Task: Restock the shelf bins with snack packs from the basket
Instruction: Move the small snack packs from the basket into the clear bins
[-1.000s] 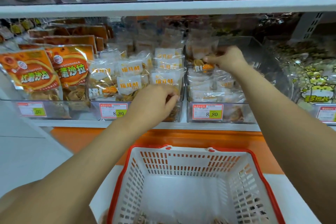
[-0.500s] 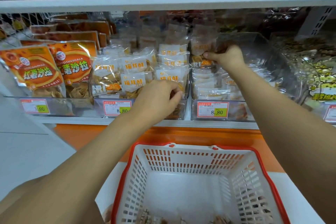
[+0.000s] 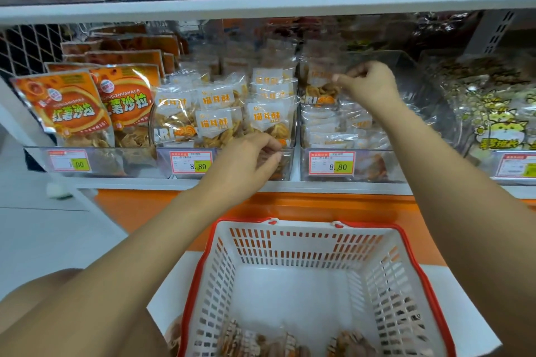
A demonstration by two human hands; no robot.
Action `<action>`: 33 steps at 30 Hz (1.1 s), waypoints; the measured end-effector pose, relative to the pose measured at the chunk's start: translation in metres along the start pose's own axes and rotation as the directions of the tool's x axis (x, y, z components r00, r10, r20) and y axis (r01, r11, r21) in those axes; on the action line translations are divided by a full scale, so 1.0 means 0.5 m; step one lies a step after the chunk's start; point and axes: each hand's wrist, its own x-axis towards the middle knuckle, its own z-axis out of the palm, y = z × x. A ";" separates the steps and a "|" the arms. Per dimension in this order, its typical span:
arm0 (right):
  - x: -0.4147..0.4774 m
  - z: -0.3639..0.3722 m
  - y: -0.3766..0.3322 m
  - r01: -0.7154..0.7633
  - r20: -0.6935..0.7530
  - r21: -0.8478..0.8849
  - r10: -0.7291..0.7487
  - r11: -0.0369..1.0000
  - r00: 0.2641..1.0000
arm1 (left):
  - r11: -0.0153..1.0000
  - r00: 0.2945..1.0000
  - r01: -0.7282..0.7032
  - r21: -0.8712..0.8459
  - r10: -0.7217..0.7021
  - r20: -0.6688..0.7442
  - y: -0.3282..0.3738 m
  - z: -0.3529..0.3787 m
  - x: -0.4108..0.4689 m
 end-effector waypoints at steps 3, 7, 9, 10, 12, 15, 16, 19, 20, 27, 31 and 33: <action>-0.059 -0.018 -0.020 0.092 0.041 0.037 -0.093 0.995 0.995 | 1.000 1.000 0.015 0.026 -0.015 -0.016 -0.003 0.001 -0.025; -0.197 -0.002 -0.029 0.244 0.309 0.045 -0.246 0.969 0.919 | 0.978 0.974 0.126 0.165 -0.153 0.167 -0.025 0.009 -0.073; -0.261 0.016 -0.014 0.272 0.447 0.039 -0.261 0.961 0.856 | 0.947 0.925 0.183 0.263 -0.257 0.281 -0.043 0.023 -0.105; -0.286 0.029 -0.001 0.277 0.508 0.026 -0.251 0.961 0.824 | 0.928 0.896 0.193 0.320 -0.299 0.329 -0.051 0.034 -0.120; -0.324 0.066 0.032 0.273 0.639 -0.082 -0.160 0.958 0.753 | 0.895 0.815 0.208 0.394 -0.381 0.436 -0.070 0.055 -0.151; -0.382 0.138 0.105 0.344 0.797 -0.331 0.065 0.879 0.600 | 0.825 0.589 0.217 0.521 -0.536 0.604 -0.106 0.085 -0.208; -0.405 0.158 0.136 0.381 0.828 -0.369 0.113 0.848 0.550 | 0.800 0.509 0.201 0.566 -0.579 0.637 -0.119 0.092 -0.229; -0.471 0.207 0.256 0.368 0.896 -0.350 0.193 0.861 0.400 | 0.743 0.380 0.186 0.643 -0.658 0.650 -0.141 0.106 -0.275; -0.489 0.217 0.292 0.309 0.906 -0.343 0.225 0.887 0.359 | 0.741 0.378 0.190 0.644 -0.661 0.649 -0.143 0.109 -0.283; -0.579 0.257 0.445 0.137 0.926 -0.365 0.344 0.921 0.154 | 0.744 0.460 0.202 0.637 -0.646 0.609 -0.131 0.129 -0.285; -0.605 0.279 0.478 0.150 0.945 -0.311 0.288 0.939 0.157 | 0.753 0.481 0.205 0.625 -0.634 0.606 -0.132 0.133 -0.268; -0.614 0.291 0.481 0.192 0.949 -0.292 0.259 0.937 0.179 | 0.755 0.480 0.201 0.624 -0.631 0.609 -0.132 0.137 -0.262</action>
